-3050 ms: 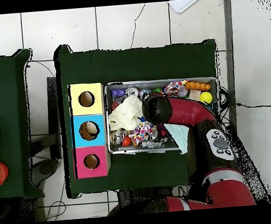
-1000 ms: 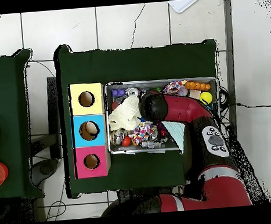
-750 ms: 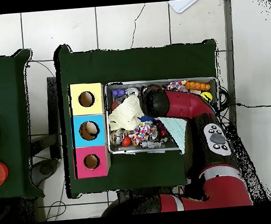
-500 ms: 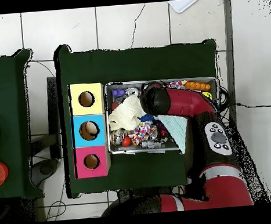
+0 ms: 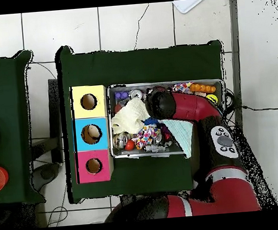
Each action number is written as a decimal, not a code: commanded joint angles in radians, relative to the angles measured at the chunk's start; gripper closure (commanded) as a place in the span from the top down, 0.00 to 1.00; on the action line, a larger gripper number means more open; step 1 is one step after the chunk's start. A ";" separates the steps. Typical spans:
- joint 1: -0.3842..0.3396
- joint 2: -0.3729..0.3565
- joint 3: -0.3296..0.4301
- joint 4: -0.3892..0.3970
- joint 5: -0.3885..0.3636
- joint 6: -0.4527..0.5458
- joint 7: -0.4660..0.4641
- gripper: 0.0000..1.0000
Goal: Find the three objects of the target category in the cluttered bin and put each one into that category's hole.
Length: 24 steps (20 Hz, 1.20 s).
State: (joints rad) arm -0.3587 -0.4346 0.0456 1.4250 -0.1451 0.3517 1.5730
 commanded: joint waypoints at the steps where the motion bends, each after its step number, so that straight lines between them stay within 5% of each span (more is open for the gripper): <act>1: -0.019 0.049 0.072 0.065 0.045 0.112 0.117 1.00; 16: -0.024 0.026 0.069 0.093 0.041 0.129 0.091 1.00; 24: -0.026 0.106 0.051 0.055 0.003 0.039 0.089 1.00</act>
State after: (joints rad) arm -0.3615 -0.4047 0.0461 1.4615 -0.1293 0.3787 1.5730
